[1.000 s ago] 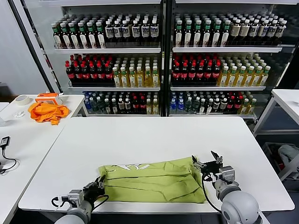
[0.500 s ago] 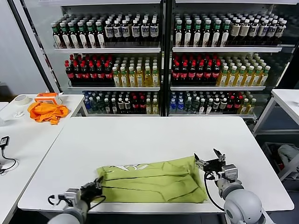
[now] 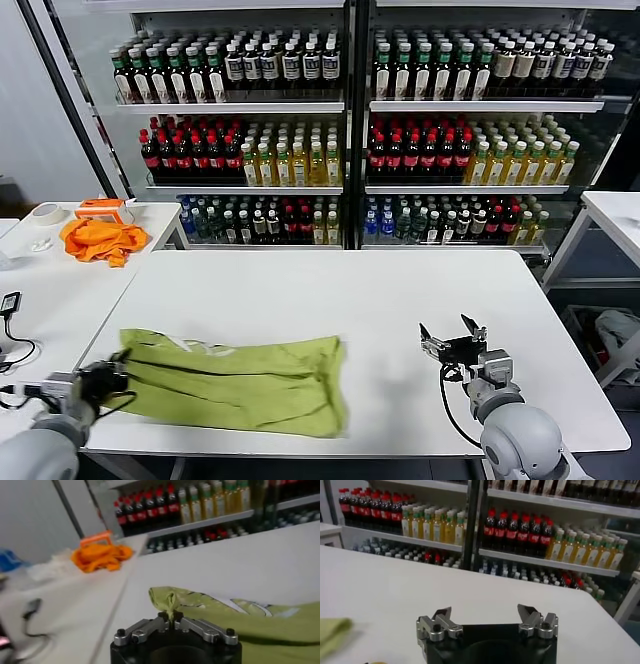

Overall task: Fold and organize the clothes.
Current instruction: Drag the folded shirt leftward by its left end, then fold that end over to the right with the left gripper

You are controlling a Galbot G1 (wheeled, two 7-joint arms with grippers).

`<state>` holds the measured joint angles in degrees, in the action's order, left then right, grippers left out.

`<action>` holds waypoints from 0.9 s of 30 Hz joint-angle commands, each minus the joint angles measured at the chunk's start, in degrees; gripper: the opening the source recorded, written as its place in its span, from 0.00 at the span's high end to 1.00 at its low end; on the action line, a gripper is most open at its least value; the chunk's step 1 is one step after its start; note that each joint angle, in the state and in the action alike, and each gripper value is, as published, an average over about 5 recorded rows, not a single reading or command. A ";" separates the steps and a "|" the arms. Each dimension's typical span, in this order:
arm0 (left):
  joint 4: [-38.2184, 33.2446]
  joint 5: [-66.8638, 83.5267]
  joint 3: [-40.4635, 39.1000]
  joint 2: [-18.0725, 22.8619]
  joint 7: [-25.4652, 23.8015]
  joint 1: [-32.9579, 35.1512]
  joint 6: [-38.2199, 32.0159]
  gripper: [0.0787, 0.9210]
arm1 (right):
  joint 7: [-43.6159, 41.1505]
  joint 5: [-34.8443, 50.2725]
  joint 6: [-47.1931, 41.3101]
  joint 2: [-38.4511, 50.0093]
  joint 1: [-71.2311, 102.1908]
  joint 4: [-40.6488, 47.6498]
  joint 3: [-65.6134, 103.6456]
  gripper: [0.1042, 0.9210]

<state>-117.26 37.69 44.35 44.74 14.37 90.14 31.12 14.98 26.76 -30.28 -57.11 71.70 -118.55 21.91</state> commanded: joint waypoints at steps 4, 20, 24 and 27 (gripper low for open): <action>-7.99 3.50 2.77 -0.60 -0.13 1.10 2.03 0.98 | 0.33 -0.16 0.23 0.21 0.31 -0.39 1.11 0.12; -12.83 12.93 -20.63 6.73 0.31 -9.38 2.02 0.98 | 0.71 -1.14 -0.02 1.67 2.96 -0.63 6.05 0.12; -10.99 13.40 -24.39 7.28 0.90 -12.15 2.01 0.98 | 0.75 -1.17 0.02 1.57 3.98 -0.85 7.19 0.12; -9.11 13.71 -27.29 7.93 1.61 -14.56 1.99 0.98 | 0.82 -1.15 0.00 1.75 4.50 -1.16 7.84 0.12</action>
<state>-128.40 48.08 28.83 50.54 15.01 83.16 32.98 15.70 25.89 -30.27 -55.52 74.83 -119.47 27.65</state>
